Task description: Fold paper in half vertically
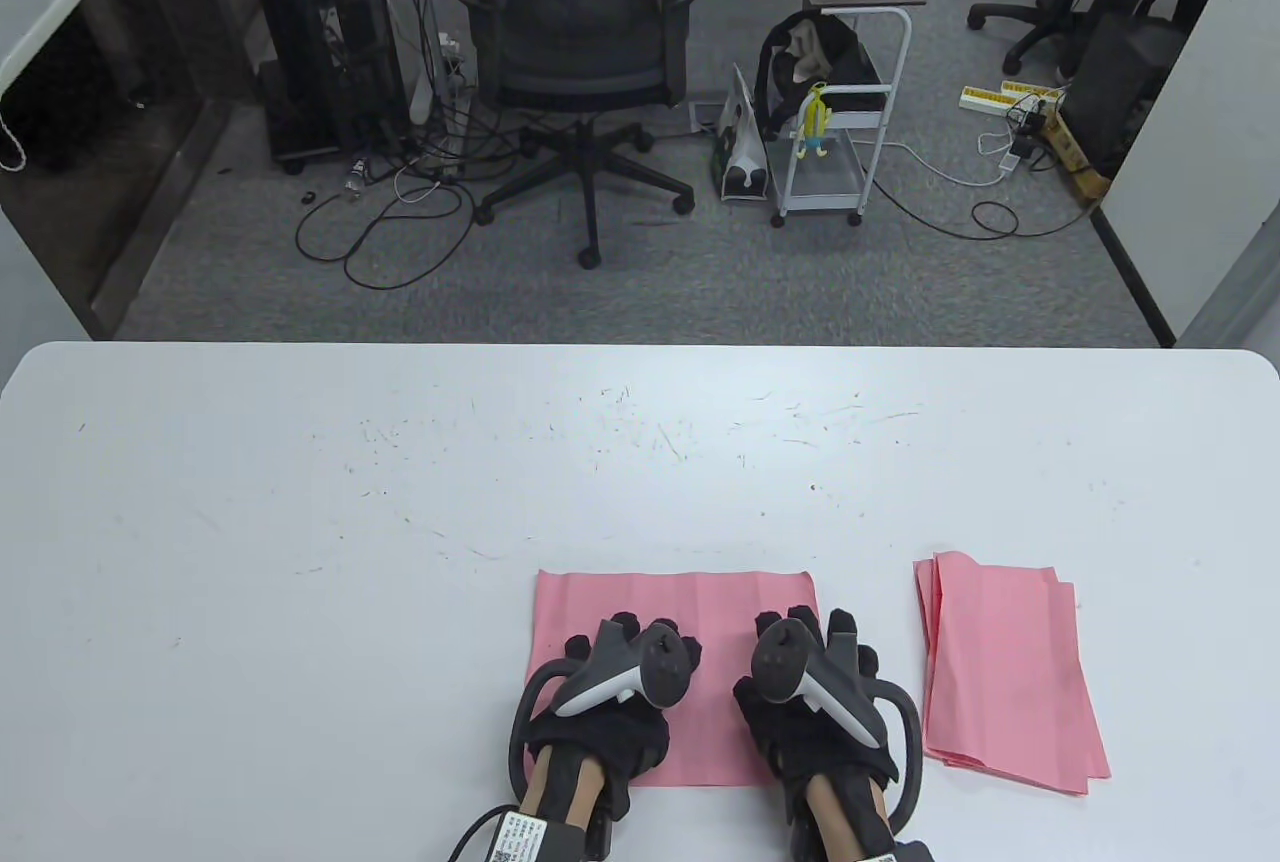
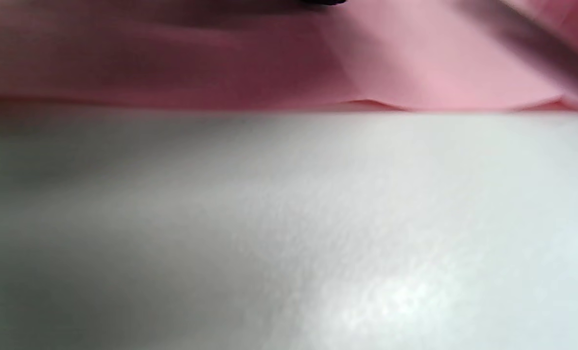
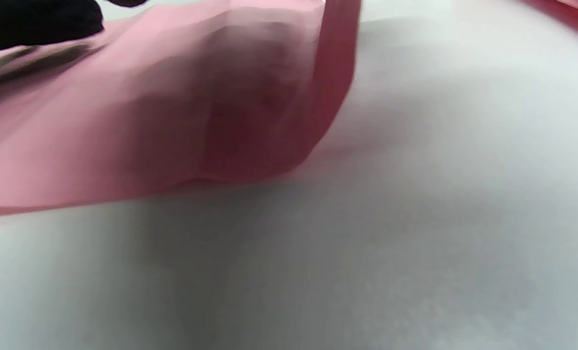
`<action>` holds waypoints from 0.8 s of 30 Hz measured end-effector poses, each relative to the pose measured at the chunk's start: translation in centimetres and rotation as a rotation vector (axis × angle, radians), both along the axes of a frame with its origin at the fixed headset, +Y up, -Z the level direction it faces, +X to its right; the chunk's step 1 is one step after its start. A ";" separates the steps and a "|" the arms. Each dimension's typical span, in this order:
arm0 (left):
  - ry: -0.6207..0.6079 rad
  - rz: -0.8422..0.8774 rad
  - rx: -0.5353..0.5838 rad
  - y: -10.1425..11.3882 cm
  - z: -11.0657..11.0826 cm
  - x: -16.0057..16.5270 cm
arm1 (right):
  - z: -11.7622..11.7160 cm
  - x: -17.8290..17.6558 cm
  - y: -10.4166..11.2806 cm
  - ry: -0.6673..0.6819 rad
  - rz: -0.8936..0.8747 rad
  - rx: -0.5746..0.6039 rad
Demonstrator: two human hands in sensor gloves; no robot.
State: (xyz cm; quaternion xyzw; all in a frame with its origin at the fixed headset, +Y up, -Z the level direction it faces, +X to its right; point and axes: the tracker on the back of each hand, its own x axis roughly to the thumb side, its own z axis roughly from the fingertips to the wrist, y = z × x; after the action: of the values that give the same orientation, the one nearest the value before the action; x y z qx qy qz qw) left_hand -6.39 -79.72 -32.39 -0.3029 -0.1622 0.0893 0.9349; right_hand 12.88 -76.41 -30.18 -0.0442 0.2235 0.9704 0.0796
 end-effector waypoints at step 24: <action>0.171 -0.137 0.131 -0.9 2.4 -6.5 | 0.0 0.2 0.0 -0.017 -0.020 0.048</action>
State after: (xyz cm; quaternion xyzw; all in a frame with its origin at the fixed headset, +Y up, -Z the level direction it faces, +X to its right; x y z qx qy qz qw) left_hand -12.90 -80.58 -30.03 -0.2427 -0.0662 0.0401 0.9670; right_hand 13.12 -76.45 -30.18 -0.0484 0.1998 0.9743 0.0924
